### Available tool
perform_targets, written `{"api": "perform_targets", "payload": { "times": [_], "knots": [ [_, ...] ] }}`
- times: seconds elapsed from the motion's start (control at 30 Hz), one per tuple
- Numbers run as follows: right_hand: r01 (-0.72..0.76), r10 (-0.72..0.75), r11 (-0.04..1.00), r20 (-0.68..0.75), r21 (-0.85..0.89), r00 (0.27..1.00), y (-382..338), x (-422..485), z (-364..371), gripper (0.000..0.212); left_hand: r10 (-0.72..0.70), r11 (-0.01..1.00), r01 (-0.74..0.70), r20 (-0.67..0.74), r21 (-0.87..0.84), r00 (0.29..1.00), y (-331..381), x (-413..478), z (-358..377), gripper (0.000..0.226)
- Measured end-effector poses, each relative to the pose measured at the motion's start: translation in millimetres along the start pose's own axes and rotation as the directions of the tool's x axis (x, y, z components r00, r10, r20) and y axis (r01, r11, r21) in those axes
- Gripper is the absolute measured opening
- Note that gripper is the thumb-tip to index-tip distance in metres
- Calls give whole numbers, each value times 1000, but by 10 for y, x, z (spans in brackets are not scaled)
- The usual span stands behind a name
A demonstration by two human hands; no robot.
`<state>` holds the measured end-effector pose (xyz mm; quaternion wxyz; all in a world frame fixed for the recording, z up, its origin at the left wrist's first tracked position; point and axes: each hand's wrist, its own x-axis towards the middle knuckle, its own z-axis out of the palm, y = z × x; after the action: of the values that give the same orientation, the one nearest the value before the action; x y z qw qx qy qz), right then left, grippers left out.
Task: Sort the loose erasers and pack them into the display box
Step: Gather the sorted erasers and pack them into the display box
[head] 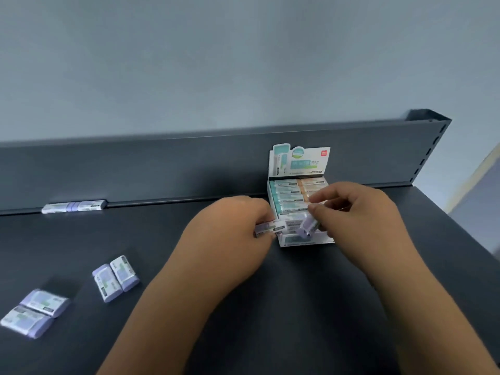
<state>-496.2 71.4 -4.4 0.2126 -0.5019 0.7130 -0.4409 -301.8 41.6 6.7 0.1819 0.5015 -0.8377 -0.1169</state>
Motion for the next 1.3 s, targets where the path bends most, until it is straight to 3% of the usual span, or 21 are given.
{"api": "perform_targets", "payload": {
  "times": [0.23,0.37,0.7,0.93,1.07,1.3],
  "knots": [
    [-45,42,996,35,74,998,290,272,-455,16,-83,996,83,-20,-18,996,304,261,-2,15],
    [31,-23,997,108,-75,994,331,435,-661,28,-106,994,104,-60,-28,993,526,387,61,17],
    [301,-232,902,241,-311,942,337,540,-545,25,-173,985,172,-30,-19,984,658,531,234,16],
    [313,-238,886,244,-343,940,336,492,-594,22,-185,983,185,-29,3,982,557,523,240,16],
    [367,-221,812,343,-454,913,359,515,-542,25,-174,985,174,-19,15,985,539,526,244,17],
    [381,-255,778,302,-500,919,421,535,-391,22,-152,988,152,1,38,988,525,511,258,16]
  ]
}}
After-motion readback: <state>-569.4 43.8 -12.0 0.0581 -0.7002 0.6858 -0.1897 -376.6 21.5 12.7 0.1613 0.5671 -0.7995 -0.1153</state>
